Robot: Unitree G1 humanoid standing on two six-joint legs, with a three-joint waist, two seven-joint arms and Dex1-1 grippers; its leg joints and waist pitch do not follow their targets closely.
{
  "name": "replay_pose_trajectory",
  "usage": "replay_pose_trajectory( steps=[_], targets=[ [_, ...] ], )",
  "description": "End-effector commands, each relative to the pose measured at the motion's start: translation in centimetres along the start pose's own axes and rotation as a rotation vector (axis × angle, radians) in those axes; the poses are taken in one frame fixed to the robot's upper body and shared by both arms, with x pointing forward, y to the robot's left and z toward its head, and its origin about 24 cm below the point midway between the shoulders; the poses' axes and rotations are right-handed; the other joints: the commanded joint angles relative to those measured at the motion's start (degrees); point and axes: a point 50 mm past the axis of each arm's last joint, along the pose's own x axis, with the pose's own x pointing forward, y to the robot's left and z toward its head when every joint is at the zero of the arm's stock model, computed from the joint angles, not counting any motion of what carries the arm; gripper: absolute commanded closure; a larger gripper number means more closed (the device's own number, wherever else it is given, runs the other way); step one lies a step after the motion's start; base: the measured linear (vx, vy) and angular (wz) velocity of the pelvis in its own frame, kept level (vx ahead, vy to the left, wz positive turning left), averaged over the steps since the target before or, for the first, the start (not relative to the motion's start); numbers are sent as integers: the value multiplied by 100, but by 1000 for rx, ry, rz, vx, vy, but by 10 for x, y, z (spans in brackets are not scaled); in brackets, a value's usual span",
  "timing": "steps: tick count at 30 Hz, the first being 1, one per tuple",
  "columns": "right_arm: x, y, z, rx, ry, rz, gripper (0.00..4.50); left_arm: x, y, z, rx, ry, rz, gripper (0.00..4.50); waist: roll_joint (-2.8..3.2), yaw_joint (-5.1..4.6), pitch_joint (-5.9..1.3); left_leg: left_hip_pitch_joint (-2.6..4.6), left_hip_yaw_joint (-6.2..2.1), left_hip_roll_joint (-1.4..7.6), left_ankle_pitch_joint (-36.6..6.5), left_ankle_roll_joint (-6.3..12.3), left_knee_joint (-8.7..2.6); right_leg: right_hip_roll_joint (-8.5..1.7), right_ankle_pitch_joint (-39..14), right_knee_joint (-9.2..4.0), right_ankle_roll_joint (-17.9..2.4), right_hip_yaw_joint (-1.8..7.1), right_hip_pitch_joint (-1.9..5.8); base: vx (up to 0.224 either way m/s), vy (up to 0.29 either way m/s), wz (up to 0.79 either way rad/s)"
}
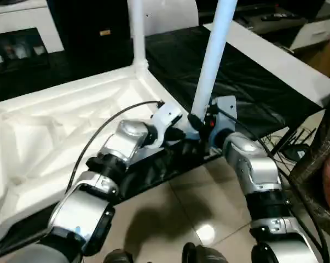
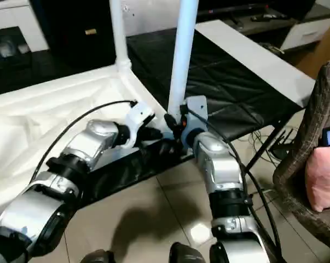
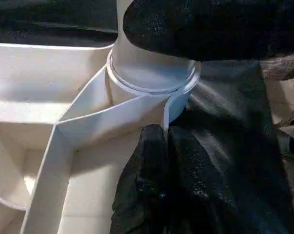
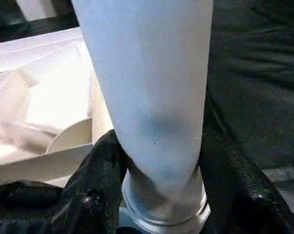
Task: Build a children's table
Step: Rotate leg to tighten
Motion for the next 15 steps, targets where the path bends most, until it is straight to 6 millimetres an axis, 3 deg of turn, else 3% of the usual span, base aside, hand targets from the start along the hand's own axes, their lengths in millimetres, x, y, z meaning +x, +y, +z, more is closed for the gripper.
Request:
replay_pose_trajectory(
  steps=[1,3,4,8,9,10,14,15],
  targets=[
    [9,51,-9,45,28,225,188,7,-11,31,75,-98,-19,450,-17,26,-480,-6,71,77,-1372,307,-456,-283,-2099,-383,-962,255,366,0,0,0],
    [6,50,-9,22,21,237,181,6,-10,28,84,-92,-27,450,-5,36,-491,4,99,80,-1174,413,-444,-298,-1841,-365,-1106,306,359,0,0,0],
    [4,48,-10,0,17,243,155,4,-10,25,92,-87,-32,450,-11,49,-511,-10,116,74,-950,492,-429,-305,-1583,-336,-1182,323,372,0,0,0],
    [-9,34,-11,-42,-16,259,142,-5,-8,11,122,-75,-97,450,-17,105,-556,-51,132,69,-418,741,-395,-306,-1028,-253,-1303,332,436,0,0,0],
    [-13,28,-10,-45,-25,258,107,-8,-7,6,135,-69,-119,450,-20,112,-573,-46,139,71,-280,810,-381,-309,-832,-224,-1365,344,428,0,0,0],
    [-15,26,-10,-51,-31,261,107,-9,-7,4,147,-68,-131,450,-17,129,-576,-61,150,60,-156,861,-370,-296,-733,-209,-1392,337,438,0,0,0],
    [-33,7,-8,-120,-55,316,83,-22,-4,-10,221,-46,-219,450,-5,201,-550,-18,193,97,-366,826,-386,-290,-999,-249,-1344,347,415,0,0,0],
    [-45,-1,-7,-161,-56,372,68,-29,-2,-16,259,-27,-269,450,-67,197,-550,-13,206,100,-412,794,-389,-273,-1083,-260,-1290,347,422,0,0,0]
  ],
)
